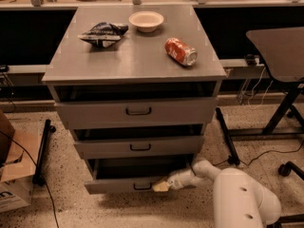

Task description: Close bottom drawer

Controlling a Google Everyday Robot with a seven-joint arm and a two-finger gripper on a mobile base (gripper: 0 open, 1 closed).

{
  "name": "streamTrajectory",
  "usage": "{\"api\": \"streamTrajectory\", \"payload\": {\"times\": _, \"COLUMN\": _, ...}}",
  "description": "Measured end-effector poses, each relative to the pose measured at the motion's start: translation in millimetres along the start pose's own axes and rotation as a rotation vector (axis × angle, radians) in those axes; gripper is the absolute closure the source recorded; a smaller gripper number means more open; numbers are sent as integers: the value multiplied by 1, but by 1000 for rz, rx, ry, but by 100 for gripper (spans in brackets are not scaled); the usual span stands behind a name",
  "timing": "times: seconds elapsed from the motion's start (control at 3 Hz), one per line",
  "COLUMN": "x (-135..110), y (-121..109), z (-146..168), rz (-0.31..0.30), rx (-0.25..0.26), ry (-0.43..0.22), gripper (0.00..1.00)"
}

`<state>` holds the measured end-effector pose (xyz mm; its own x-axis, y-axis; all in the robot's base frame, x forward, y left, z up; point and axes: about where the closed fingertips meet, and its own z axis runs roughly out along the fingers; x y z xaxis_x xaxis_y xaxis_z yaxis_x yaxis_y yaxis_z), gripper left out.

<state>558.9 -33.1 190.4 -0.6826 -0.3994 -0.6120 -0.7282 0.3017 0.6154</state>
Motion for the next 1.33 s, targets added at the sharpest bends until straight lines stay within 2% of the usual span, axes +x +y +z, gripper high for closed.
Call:
{"api": "streamTrajectory", "payload": {"times": 0.33, "x": -3, "y": 14, "z": 29, "rz": -23, "rx": -78, "ry": -11, "gripper": 95}}
{"api": "streamTrajectory", "payload": {"times": 0.67, "x": -4, "y": 15, "z": 28, "rz": -23, "rx": -78, "ry": -11, "gripper": 76}}
{"api": "streamTrajectory", "payload": {"times": 1.0, "x": -12, "y": 11, "z": 29, "rz": -37, "rx": -81, "ry": -17, "gripper": 45}}
{"api": "streamTrajectory", "payload": {"times": 1.33, "x": -16, "y": 12, "z": 29, "rz": -44, "rx": -82, "ry": -21, "gripper": 22}}
